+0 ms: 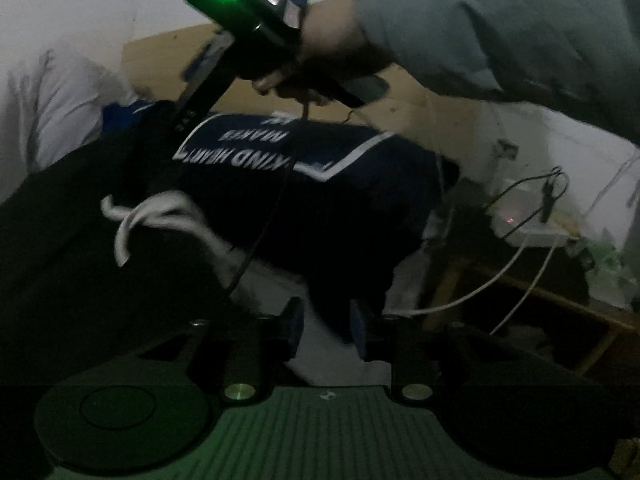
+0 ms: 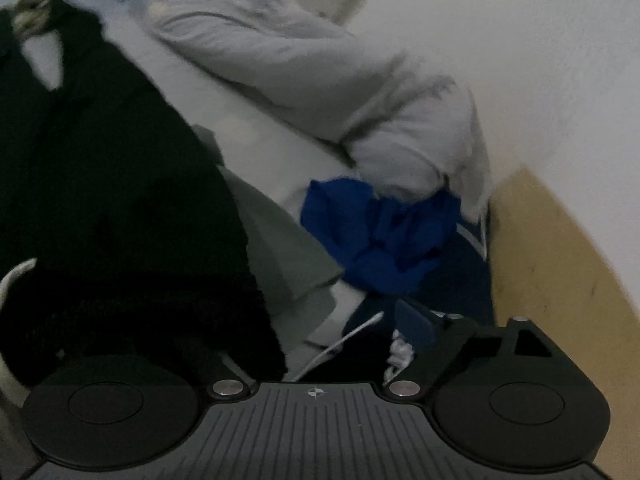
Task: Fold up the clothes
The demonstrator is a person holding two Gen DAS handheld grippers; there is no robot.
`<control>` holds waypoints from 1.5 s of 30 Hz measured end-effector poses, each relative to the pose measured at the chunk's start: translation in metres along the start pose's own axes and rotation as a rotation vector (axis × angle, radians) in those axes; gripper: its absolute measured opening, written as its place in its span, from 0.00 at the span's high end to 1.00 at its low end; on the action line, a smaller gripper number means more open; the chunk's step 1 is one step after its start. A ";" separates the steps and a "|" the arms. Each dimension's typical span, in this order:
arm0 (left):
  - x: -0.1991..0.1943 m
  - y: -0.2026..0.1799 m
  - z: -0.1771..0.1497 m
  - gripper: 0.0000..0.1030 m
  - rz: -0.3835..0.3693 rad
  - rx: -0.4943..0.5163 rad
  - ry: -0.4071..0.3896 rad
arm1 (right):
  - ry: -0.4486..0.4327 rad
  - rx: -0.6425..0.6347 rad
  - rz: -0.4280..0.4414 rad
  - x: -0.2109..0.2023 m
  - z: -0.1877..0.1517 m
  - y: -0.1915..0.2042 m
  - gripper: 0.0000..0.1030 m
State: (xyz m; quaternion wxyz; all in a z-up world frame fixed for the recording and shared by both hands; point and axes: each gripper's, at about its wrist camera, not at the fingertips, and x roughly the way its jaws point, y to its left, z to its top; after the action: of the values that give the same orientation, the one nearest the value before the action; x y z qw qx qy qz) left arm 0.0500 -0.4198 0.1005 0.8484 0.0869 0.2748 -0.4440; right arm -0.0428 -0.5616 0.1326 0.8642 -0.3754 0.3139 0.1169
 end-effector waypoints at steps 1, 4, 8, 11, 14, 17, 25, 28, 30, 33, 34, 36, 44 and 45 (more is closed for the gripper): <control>0.001 0.000 0.002 0.62 -0.009 -0.002 0.002 | -0.016 -0.065 -0.001 -0.006 0.005 0.003 0.13; -0.002 -0.002 0.002 0.60 -0.034 0.023 0.004 | -0.040 -0.244 -0.016 -0.019 0.012 0.014 0.13; -0.010 0.004 0.001 0.48 -0.071 0.013 -0.030 | -0.127 -0.507 -0.040 -0.032 0.000 0.032 0.12; -0.013 0.008 -0.002 0.45 -0.067 0.001 -0.027 | -0.193 -0.646 -0.084 -0.041 -0.012 0.041 0.12; -0.009 0.009 -0.004 0.45 -0.055 0.013 -0.020 | -0.165 -0.746 -0.091 -0.050 -0.024 0.041 0.12; -0.004 0.007 -0.004 0.45 -0.048 -0.014 -0.025 | -0.098 -0.741 -0.115 -0.060 -0.033 0.028 0.11; -0.059 0.012 0.007 0.35 -0.001 -0.056 -0.154 | -0.124 -0.309 -0.360 -0.114 0.006 -0.010 0.00; -0.099 0.025 0.011 0.33 0.034 -0.099 -0.222 | -0.149 -0.167 -0.397 -0.146 0.032 -0.013 0.00; -0.133 0.034 0.012 0.29 0.052 -0.122 -0.271 | -0.146 -0.149 -0.392 -0.171 0.048 -0.003 0.00; -0.185 0.045 0.012 0.19 0.095 -0.170 -0.356 | -0.154 -0.176 -0.397 -0.213 0.070 0.016 0.00; -0.200 0.049 0.012 0.18 0.109 -0.176 -0.377 | -0.156 -0.196 -0.425 -0.227 0.074 0.020 0.00; -0.224 0.053 0.013 0.18 0.147 -0.183 -0.400 | -0.146 -0.231 -0.484 -0.251 0.080 0.025 0.00; -0.309 0.048 0.009 0.15 0.192 -0.265 -0.535 | -0.072 -0.196 -0.563 -0.350 0.090 0.026 0.00; -0.320 0.046 0.008 0.14 0.196 -0.273 -0.553 | -0.087 -0.178 -0.570 -0.362 0.093 0.026 0.00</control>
State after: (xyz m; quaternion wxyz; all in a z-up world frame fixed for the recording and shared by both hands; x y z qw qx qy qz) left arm -0.0555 -0.1700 0.2761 0.9335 -0.1253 0.0813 -0.3261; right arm -0.2929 -0.4643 0.3947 0.8385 -0.5173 0.1471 -0.0871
